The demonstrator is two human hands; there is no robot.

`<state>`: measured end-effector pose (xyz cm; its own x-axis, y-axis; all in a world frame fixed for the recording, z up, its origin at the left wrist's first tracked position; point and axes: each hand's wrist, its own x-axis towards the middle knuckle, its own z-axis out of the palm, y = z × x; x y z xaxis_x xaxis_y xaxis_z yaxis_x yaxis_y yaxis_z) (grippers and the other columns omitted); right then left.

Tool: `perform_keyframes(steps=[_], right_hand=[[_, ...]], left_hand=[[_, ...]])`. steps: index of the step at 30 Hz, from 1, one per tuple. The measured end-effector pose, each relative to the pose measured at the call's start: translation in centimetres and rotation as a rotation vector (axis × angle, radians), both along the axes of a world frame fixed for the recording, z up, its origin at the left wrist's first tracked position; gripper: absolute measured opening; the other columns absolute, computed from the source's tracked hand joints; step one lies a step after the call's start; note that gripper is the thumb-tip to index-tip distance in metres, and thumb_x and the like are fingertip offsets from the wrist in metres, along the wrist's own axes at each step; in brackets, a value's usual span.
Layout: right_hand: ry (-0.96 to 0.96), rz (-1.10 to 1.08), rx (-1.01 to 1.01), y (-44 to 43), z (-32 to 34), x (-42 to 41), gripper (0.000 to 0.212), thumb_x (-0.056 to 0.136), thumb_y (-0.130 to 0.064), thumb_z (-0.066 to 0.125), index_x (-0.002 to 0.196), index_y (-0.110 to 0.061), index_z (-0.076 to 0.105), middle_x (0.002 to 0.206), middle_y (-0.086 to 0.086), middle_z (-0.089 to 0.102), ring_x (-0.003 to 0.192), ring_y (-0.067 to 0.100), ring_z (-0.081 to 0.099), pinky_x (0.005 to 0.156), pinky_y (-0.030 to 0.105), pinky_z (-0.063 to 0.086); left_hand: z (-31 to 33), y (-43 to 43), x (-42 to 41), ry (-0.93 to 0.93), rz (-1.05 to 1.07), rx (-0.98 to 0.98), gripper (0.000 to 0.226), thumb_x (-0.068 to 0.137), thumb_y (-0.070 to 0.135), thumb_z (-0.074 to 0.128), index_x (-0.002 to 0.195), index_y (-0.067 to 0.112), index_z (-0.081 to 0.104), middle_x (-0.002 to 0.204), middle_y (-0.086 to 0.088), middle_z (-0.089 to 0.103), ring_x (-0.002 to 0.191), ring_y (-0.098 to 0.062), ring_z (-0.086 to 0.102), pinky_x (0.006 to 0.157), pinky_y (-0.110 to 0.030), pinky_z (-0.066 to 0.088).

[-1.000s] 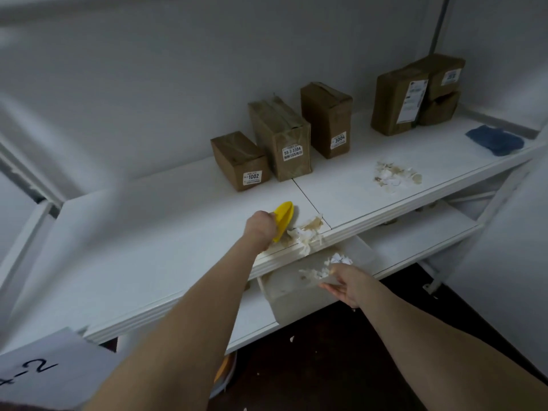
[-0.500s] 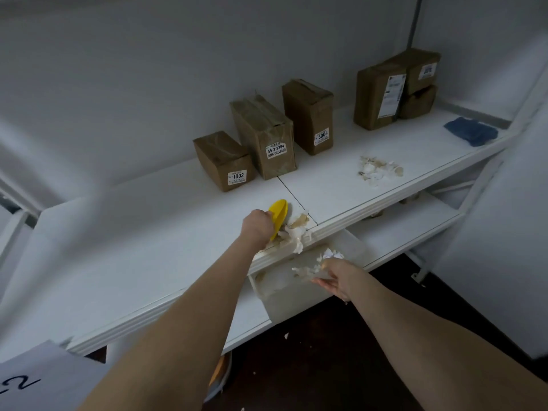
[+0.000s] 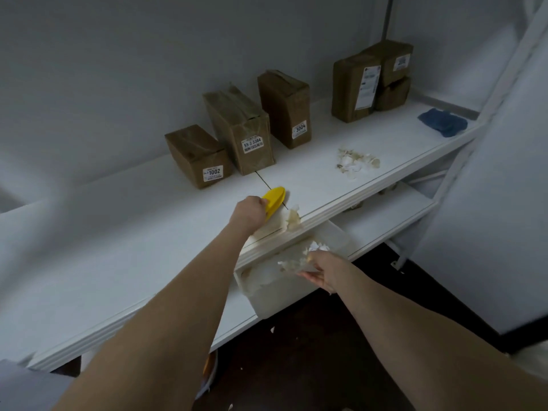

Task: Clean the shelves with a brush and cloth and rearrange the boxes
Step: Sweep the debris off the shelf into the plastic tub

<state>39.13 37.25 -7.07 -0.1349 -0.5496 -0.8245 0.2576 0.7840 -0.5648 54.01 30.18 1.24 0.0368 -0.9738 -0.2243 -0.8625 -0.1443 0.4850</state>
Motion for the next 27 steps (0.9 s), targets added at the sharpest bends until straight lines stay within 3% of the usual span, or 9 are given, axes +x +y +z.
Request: perform_keyframes(steps=[2, 8, 11, 15, 17, 19, 21, 22, 27], right_hand=[[-0.002, -0.015, 0.003, 0.1, 0.1, -0.1, 0.039, 0.095, -0.004, 0.050, 0.133, -0.006, 0.040, 0.080, 0.009, 0.044, 0.093, 0.030, 0.070, 0.025, 0.019, 0.038], [-0.033, -0.056, -0.051, 0.8, 0.7, 0.0, 0.039, 0.096, -0.003, 0.046, 0.135, -0.002, 0.041, 0.080, 0.011, 0.044, 0.032, 0.023, 0.059, 0.024, 0.021, 0.039], [-0.016, -0.066, -0.066, 1.3, 1.2, -0.1, 0.037, 0.096, -0.002, 0.047, 0.132, -0.001, 0.044, 0.078, 0.012, 0.047, 0.031, 0.026, 0.056, 0.025, 0.022, 0.041], [0.008, -0.047, -0.040, 1.5, 1.2, -0.2, 0.034, 0.096, -0.005, 0.048, 0.130, -0.004, 0.044, 0.108, 0.012, 0.052, 0.024, 0.021, 0.052, 0.025, 0.021, 0.040], [0.019, -0.028, -0.015, 1.4, 1.2, -0.2, 0.031, 0.097, -0.006, 0.048, 0.128, -0.003, 0.045, 0.106, 0.013, 0.056, 0.027, 0.021, 0.055, 0.025, 0.021, 0.040], [0.033, -0.015, -0.006, 1.3, 1.0, 0.1, 0.037, 0.097, -0.006, 0.048, 0.133, -0.002, 0.042, 0.126, 0.016, 0.054, 0.052, 0.024, 0.069, 0.025, 0.022, 0.041], [0.036, 0.021, -0.016, 1.2, 1.0, 0.3, 0.042, 0.097, -0.007, 0.050, 0.137, -0.001, 0.039, 0.138, 0.016, 0.046, 0.086, 0.029, 0.072, 0.025, 0.022, 0.041], [0.037, 0.029, -0.021, 1.2, 1.1, 0.3, 0.043, 0.096, -0.006, 0.051, 0.137, -0.001, 0.039, 0.138, 0.016, 0.046, 0.087, 0.030, 0.072, 0.025, 0.022, 0.040], [0.027, 0.004, -0.007, 2.3, 2.5, 0.1, 0.035, 0.094, -0.001, 0.051, 0.128, 0.003, 0.046, 0.082, 0.014, 0.053, 0.097, 0.028, 0.070, 0.026, 0.023, 0.042]], left_hand=[[-0.2, 0.5, -0.7, -0.015, -0.074, 0.010, 0.035, 0.100, 0.024, 0.035, 0.106, -0.001, 0.057, 0.112, -0.024, 0.060, 0.099, -0.040, 0.060, 0.073, -0.035, 0.049], [0.5, 2.3, 0.1, 0.084, -0.114, 0.006, 0.031, 0.100, 0.028, 0.041, 0.099, 0.004, 0.061, 0.110, -0.020, 0.062, 0.093, -0.033, 0.057, 0.074, -0.032, 0.044], [0.8, 2.2, 2.0, 0.084, 0.039, -0.055, 0.038, 0.101, 0.029, 0.036, 0.109, 0.001, 0.061, 0.110, -0.020, 0.063, 0.098, -0.036, 0.060, 0.075, -0.032, 0.046], [1.0, 2.5, 3.0, 0.046, 0.096, 0.040, 0.033, 0.101, 0.026, 0.040, 0.107, -0.001, 0.059, 0.088, -0.015, 0.058, 0.060, -0.030, 0.058, 0.050, -0.026, 0.045], [1.0, 3.0, 1.6, 0.124, 0.044, 0.088, 0.023, 0.098, 0.022, 0.046, 0.102, 0.003, 0.058, 0.079, -0.010, 0.056, 0.054, -0.026, 0.060, 0.047, -0.023, 0.042], [0.6, 4.0, -0.2, 0.254, -0.012, 0.140, 0.013, 0.097, 0.019, 0.049, 0.095, 0.008, 0.055, 0.076, -0.008, 0.057, 0.047, -0.019, 0.056, 0.045, -0.025, 0.039], [0.1, 4.6, -1.5, 0.298, -0.049, 0.119, 0.022, 0.098, 0.022, 0.044, 0.083, 0.010, 0.055, 0.079, -0.012, 0.059, 0.053, -0.022, 0.052, 0.053, -0.030, 0.043], [0.1, 4.5, -1.7, 0.301, -0.029, 0.079, 0.031, 0.100, 0.025, 0.041, 0.076, 0.010, 0.055, 0.080, -0.014, 0.061, 0.060, -0.026, 0.054, 0.060, -0.033, 0.047], [1.1, 2.6, 2.6, 0.154, 0.210, -0.061, 0.040, 0.101, 0.023, 0.032, 0.101, -0.004, 0.062, 0.107, -0.026, 0.064, 0.098, -0.039, 0.062, 0.079, -0.036, 0.049]])
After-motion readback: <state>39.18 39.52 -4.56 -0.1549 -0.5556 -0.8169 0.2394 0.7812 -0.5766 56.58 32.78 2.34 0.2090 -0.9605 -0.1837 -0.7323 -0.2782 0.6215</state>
